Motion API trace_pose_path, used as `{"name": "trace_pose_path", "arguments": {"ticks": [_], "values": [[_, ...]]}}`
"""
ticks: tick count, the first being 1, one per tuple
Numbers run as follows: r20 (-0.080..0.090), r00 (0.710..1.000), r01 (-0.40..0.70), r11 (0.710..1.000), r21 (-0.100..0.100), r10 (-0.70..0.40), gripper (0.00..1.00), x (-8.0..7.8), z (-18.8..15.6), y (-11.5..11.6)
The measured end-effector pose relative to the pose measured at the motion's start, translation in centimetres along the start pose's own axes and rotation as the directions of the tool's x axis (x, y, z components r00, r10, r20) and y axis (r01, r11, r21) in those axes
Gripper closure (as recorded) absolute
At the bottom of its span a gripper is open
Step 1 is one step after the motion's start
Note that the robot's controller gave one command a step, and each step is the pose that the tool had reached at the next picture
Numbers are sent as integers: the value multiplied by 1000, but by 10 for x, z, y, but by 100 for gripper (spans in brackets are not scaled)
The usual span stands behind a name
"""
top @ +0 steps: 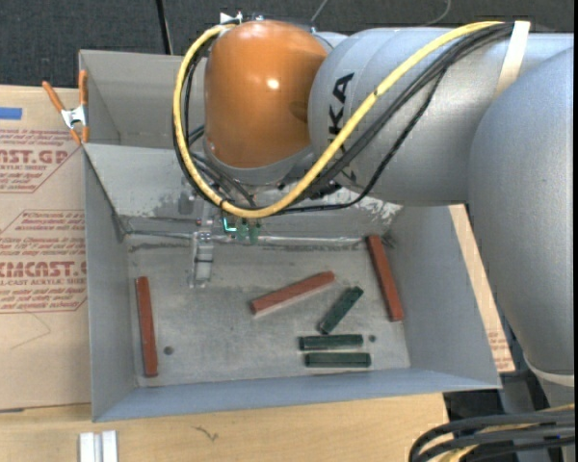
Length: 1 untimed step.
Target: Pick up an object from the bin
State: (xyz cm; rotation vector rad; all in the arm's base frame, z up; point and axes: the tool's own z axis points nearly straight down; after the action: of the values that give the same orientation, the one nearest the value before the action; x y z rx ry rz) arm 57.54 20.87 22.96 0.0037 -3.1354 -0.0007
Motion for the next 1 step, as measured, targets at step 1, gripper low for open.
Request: {"name": "trace_pose_path", "arguments": {"ticks": [1], "values": [[-1,999,-42,999,3,42,0,-2,113,-71]]}}
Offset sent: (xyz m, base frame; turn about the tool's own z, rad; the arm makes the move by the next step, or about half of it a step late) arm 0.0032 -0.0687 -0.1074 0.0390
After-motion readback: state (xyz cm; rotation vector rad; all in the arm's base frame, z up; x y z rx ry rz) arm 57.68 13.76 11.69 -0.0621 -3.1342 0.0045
